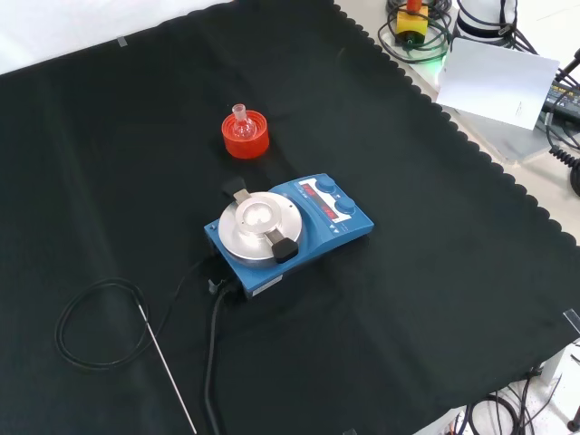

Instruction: Pick up the round-bottom flask.

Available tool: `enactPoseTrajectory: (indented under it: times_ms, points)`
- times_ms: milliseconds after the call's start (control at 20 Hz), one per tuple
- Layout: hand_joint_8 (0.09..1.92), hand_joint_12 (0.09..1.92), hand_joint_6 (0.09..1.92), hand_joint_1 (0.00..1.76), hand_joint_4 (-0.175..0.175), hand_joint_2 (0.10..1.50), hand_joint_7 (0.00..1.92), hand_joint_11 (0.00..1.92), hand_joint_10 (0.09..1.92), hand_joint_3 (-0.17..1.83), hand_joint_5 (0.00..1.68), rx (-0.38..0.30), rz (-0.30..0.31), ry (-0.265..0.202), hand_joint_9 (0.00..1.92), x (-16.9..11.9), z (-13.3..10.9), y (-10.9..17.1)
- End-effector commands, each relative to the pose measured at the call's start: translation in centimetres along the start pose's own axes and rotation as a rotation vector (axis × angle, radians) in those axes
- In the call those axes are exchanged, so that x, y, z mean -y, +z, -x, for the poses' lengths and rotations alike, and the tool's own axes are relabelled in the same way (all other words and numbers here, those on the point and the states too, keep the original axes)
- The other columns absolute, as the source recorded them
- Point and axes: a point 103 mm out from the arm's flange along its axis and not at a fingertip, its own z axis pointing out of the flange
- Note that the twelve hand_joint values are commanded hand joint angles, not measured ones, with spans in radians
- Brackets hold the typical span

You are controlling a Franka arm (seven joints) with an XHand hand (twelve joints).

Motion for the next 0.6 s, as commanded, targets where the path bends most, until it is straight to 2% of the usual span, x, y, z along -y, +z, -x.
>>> enactPoseTrajectory:
  times_ms: [50,200,600]
  points:
    - [0.60,1.32,0.46,0.23,-0.004,1.11,0.15,0.02,0.65,0.56,0.36,0.008,0.009,0.003,0.23,0.0,0.1,-0.1]
    - [0.58,1.36,0.36,0.19,-0.005,1.20,0.15,0.00,0.64,0.41,0.40,0.005,0.006,0.015,0.23,0.0,0.3,0.0]
    - [0.58,1.36,0.31,0.19,-0.004,1.23,0.15,0.00,0.64,0.33,0.43,0.000,0.002,0.054,0.23,-0.3,1.4,0.8]
